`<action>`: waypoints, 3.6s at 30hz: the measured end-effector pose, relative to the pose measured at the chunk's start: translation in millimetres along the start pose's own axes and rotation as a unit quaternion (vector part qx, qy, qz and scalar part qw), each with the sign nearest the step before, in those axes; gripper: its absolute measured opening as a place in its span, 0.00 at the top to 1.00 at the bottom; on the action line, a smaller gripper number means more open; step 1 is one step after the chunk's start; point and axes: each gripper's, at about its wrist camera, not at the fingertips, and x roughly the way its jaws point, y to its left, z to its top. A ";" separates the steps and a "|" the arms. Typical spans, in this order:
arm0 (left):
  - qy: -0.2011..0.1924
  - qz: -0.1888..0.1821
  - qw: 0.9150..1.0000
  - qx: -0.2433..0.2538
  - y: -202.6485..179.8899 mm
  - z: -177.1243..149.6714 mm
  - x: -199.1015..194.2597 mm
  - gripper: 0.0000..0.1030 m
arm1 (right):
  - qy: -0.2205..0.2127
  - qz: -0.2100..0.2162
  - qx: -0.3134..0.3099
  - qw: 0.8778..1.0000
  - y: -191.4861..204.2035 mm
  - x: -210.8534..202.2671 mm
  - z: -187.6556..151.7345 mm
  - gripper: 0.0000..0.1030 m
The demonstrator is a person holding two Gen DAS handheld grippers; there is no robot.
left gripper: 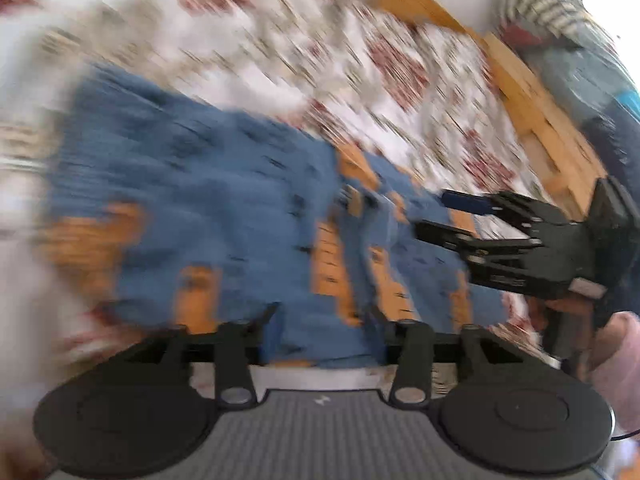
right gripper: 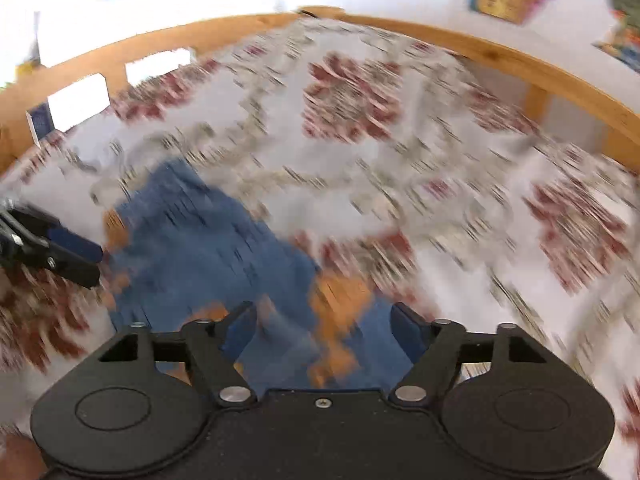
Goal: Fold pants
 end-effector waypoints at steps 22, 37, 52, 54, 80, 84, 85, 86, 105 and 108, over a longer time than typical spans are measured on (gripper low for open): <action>-0.129 0.183 0.969 -0.107 32.0 -14.1 -30.3 0.94 | 0.034 0.207 -0.084 0.974 58.4 130.8 97.4 0.87; -0.151 0.184 0.962 -0.131 28.6 -13.3 -41.8 0.74 | 0.007 0.111 -0.043 0.993 51.4 134.6 92.2 0.49; -0.167 0.178 0.963 -0.114 19.8 -3.2 -25.6 0.38 | 0.033 -0.019 0.000 0.999 55.8 18.1 9.0 0.39; -0.167 0.180 0.963 -0.116 19.9 -3.5 -25.8 0.37 | 0.031 -0.057 -0.015 0.998 71.3 4.7 -7.8 0.35; -0.170 0.232 0.949 -0.128 15.2 1.7 -12.3 0.84 | -0.030 -0.157 0.006 0.987 91.9 4.3 -59.5 0.28; -0.181 0.246 0.949 -0.079 -0.3 0.6 -15.6 0.86 | -0.056 -0.118 0.081 0.988 59.5 -11.9 -51.0 0.28; -0.183 0.257 0.947 -0.057 -7.0 0.3 -15.2 0.86 | -0.056 -0.094 0.109 0.988 46.8 -12.9 -45.3 0.28; -0.185 0.268 0.945 -0.040 -13.2 -0.4 -15.1 0.86 | -0.054 -0.066 0.135 0.987 35.0 -12.1 -38.2 0.28; -0.196 0.350 0.906 0.139 -67.0 -22.8 1.5 0.86 | 0.101 0.161 0.163 0.968 71.7 91.9 105.7 0.46; -0.200 0.348 0.904 0.149 -70.4 -23.9 1.6 0.86 | 0.096 0.149 0.175 0.968 72.5 93.8 101.7 0.64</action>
